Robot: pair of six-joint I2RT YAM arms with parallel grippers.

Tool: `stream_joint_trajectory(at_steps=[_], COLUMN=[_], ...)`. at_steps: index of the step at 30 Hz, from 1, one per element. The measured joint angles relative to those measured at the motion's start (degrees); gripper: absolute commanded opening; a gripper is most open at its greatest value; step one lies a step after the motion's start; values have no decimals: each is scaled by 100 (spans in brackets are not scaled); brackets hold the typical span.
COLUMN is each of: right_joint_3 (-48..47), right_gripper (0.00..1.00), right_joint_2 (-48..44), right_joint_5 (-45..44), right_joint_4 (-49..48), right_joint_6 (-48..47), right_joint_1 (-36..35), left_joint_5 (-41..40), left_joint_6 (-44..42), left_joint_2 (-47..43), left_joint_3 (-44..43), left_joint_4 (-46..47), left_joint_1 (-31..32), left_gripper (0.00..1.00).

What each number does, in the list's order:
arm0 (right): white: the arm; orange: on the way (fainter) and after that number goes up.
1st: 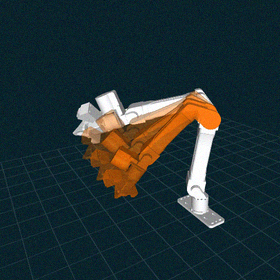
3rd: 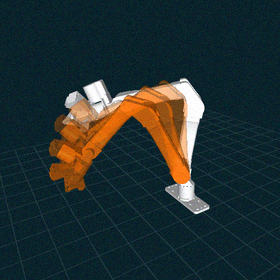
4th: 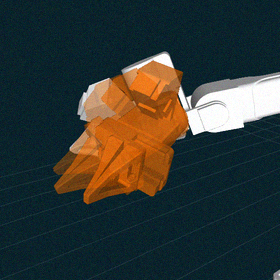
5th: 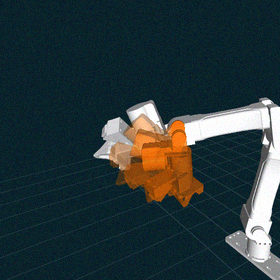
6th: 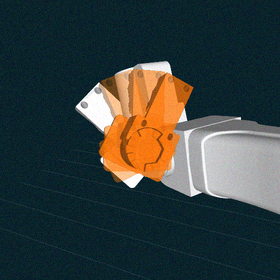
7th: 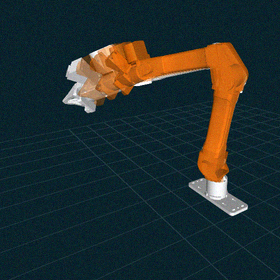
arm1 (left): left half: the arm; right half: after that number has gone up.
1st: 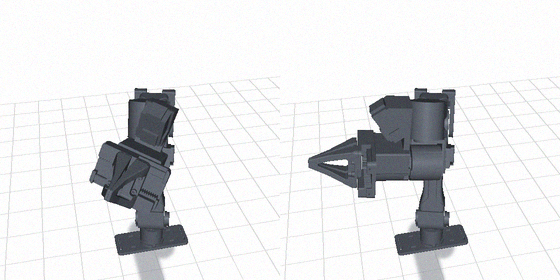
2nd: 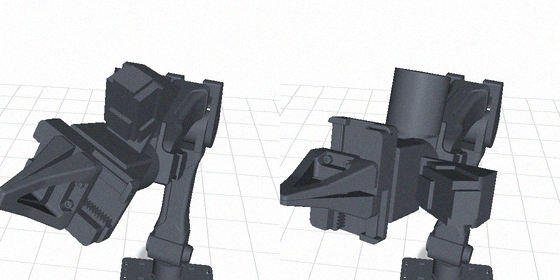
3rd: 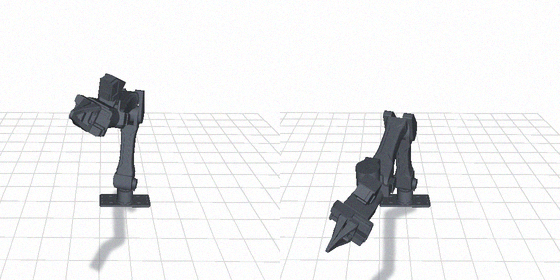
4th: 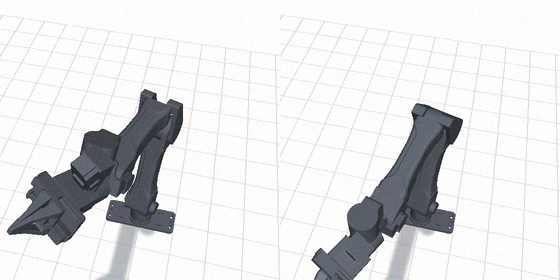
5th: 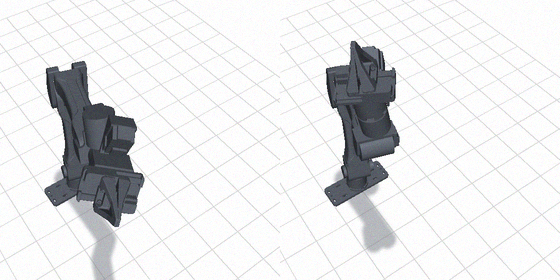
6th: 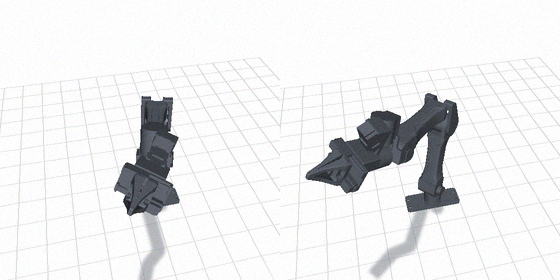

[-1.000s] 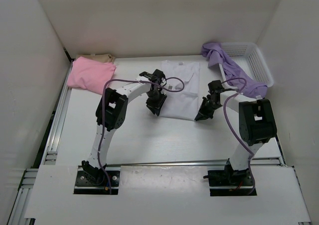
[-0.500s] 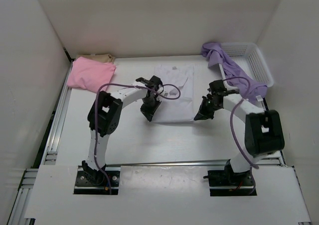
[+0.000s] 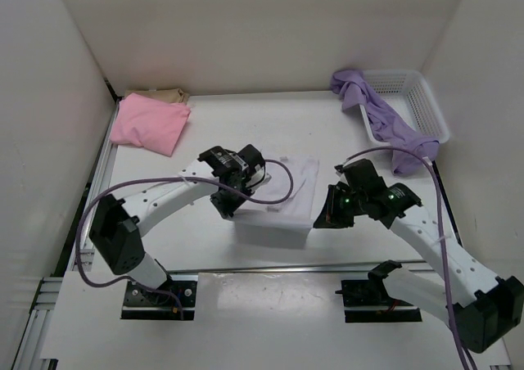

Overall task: Fold and stack the t-shirts
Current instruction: Grab one side of the 2/3 rectangular tshirt with both arms, then fold the long partially folded tshirt into a neat square

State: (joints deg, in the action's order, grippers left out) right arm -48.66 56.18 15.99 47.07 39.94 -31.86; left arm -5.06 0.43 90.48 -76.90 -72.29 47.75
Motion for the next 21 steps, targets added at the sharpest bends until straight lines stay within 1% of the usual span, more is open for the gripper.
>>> stream_joint_trajectory(at_steps=[4, 7, 9, 15, 21], right_joint_3=[-356, -833, -1104, -1523, -1926], right_gripper=[0, 0, 0, 0, 0], right_joint_2=[-219, -68, 140, 1156, 2138], right_joint_5=[-177, -409, -533, -623, -529], right_joint_4=[372, 549, 586, 551, 505], right_joint_6=[282, 302, 240, -127, -511], right_joint_1=[-96, -63, 50, 579, 1189], left_joint_5=[-155, -219, -221, -122, 96], left_joint_6=[0, -2, -4, 2, 2], left_joint_2=[-286, -260, -105, 892, 2159], left_joint_3=[-529, -1069, -1421, -2430, -3523], left_joint_4=[-214, -289, -352, -363, -343], left_joint_1=[0, -72, -243, -874, -1180], left_gripper=[10, 10, 10, 10, 10])
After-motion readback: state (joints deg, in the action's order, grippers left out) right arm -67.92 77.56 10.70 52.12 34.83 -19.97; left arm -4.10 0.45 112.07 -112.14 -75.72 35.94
